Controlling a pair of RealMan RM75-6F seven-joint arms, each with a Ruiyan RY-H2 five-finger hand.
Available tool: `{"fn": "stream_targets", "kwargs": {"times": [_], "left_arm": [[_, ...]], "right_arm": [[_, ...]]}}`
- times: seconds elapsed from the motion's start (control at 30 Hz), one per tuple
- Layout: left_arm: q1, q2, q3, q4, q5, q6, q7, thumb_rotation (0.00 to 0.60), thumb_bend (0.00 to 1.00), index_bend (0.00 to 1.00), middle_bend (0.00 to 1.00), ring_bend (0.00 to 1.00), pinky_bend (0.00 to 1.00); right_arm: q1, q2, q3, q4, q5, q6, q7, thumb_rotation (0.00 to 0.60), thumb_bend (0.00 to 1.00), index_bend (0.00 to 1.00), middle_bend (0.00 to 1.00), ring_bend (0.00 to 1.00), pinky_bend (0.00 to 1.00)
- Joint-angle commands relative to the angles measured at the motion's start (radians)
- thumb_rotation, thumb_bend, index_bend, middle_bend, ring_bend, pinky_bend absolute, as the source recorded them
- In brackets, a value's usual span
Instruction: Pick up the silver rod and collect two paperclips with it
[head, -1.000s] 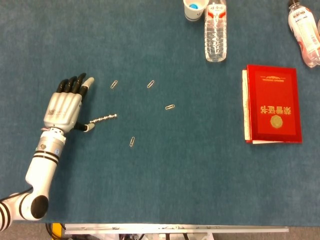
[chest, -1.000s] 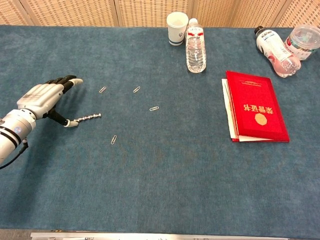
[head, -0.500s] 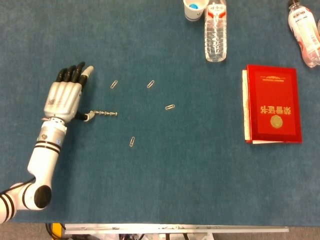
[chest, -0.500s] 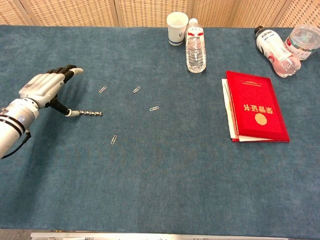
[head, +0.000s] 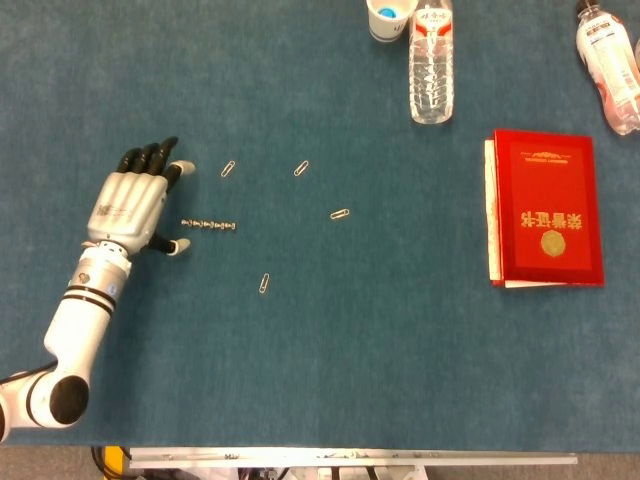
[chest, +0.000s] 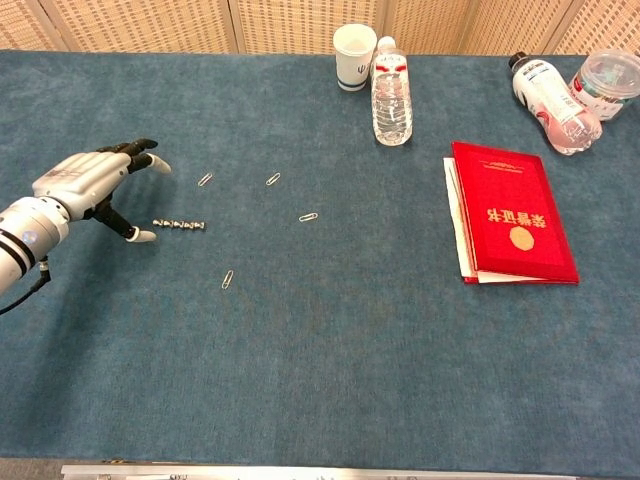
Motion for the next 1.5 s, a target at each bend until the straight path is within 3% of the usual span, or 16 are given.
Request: {"fn": "stream_targets", "kwargs": {"times": [0.03, 0.23, 0.53, 1.5], "left_arm": [[-0.006, -0.005, 0.005, 0.003, -0.006, 0.000, 0.008, 0.600, 0.20, 0.22, 0.00, 0.00, 0.06], [-0.011, -0.017, 0.017, 0.021, -0.004, 0.001, 0.004, 0.600, 0.33, 0.23, 0.00, 0.00, 0.06], [-0.023, -0.003, 0.030, -0.006, -0.020, -0.018, 0.007, 0.600, 0.33, 0.23, 0.00, 0.00, 0.06], [-0.024, -0.016, 0.059, 0.005, -0.020, 0.006, 0.003, 0.600, 0.34, 0.41, 0.00, 0.00, 0.06]], "right_arm": [[-0.001, 0.001, 0.000, 0.000, -0.001, 0.002, 0.001, 0.600, 0.50, 0.17, 0.17, 0.13, 0.27], [-0.003, 0.004, 0.002, 0.000, 0.001, 0.005, 0.007, 0.600, 0.50, 0.17, 0.17, 0.13, 0.27], [-0.005, 0.005, 0.002, -0.001, -0.002, 0.009, 0.010, 0.600, 0.50, 0.17, 0.17, 0.13, 0.27], [-0.006, 0.006, 0.003, 0.000, -0.002, 0.006, 0.012, 0.600, 0.50, 0.17, 0.17, 0.13, 0.27]]}}
